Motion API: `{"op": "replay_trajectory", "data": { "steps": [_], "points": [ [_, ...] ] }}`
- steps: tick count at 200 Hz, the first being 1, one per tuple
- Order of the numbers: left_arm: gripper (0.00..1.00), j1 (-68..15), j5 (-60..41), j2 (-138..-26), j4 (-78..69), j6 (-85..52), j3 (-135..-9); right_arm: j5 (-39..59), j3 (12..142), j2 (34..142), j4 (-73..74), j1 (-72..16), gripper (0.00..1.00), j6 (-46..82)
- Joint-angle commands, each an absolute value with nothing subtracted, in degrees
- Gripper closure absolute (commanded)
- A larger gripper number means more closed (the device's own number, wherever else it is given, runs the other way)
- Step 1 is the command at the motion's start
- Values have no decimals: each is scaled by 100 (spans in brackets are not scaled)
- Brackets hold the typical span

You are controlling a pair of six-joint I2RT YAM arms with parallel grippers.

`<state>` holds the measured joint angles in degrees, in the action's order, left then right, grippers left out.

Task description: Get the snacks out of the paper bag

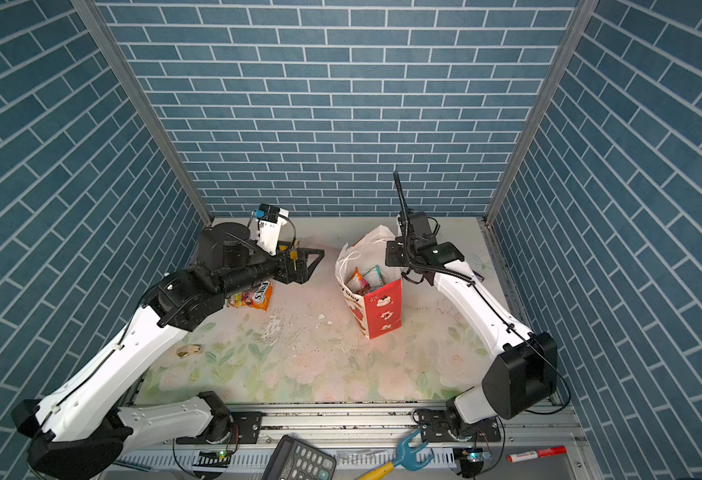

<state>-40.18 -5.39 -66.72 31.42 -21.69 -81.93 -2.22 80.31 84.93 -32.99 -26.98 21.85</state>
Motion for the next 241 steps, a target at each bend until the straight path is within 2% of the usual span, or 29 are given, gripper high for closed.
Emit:
{"op": "replay_trajectory", "data": {
  "steps": [1, 73, 110, 168, 241],
  "points": [
    [0, -4052, -492, -6594, 3129, -2048, -8111, -594, 8415, 8584, -3366, -2595, 100, 1926],
    [0, -4052, -442, -6496, 2997, -2014, -7903, -1225, 9776, 9197, -3581, -2453, 100, 952],
    [1, -4052, -396, -6479, 2924, -1901, -7811, -1210, 10061, 9334, -3560, -2479, 100, 721],
    [0, -4054, -531, -6546, 2659, -1913, -7472, -1952, 9633, 9504, -3482, -3201, 100, 565],
    [0, -4052, -317, -6220, 2602, -1950, -6983, -2269, 10135, 10248, -3772, -4119, 100, 97]
  ]
}}
